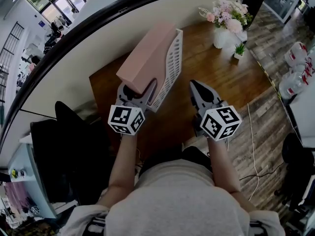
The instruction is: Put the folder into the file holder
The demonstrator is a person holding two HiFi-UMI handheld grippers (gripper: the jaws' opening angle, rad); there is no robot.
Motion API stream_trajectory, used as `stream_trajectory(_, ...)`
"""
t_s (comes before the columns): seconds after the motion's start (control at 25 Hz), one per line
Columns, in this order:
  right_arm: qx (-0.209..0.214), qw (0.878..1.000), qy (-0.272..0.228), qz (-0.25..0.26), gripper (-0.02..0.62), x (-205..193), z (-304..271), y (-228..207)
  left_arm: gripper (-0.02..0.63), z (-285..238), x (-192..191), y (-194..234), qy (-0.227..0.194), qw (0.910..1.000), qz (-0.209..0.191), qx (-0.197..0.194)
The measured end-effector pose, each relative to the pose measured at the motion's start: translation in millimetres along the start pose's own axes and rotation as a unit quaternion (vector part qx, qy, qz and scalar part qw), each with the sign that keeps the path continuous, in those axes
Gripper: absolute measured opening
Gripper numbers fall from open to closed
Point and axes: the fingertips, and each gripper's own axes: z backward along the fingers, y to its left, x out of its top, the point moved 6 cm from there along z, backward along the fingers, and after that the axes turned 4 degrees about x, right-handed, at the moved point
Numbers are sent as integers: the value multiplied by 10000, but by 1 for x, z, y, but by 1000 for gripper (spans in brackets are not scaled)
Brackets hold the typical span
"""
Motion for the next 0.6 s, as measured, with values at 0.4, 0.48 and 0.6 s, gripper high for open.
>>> stream_trajectory(0.4, -41, 10000, -32, -27, 9, 0, 2, -1, 322, 2, -14, 1, 340, 9994, 86, -72)
stream_trajectory(0.48, -26, 10000, -31, -27, 9, 0, 2, 1, 328, 3, -14, 0, 344, 9993, 143, -57)
stream_trajectory(0.6, 15, 10000, -12, -15, 9, 0, 1, 3, 349, 3, -15, -1, 365, 9990, 239, -26)
